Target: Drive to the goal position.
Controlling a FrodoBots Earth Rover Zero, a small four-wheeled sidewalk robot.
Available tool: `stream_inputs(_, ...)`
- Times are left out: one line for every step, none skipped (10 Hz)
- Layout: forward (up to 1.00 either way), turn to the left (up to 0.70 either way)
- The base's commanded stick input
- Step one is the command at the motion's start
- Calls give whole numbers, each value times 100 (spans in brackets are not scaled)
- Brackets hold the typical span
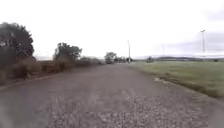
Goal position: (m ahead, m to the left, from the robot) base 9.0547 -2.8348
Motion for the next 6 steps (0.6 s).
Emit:
stream_inputs(70,0)
stream_inputs(70,0)
stream_inputs(70,0)
stream_inputs(70,0)
stream_inputs(70,0)
stream_inputs(70,0)
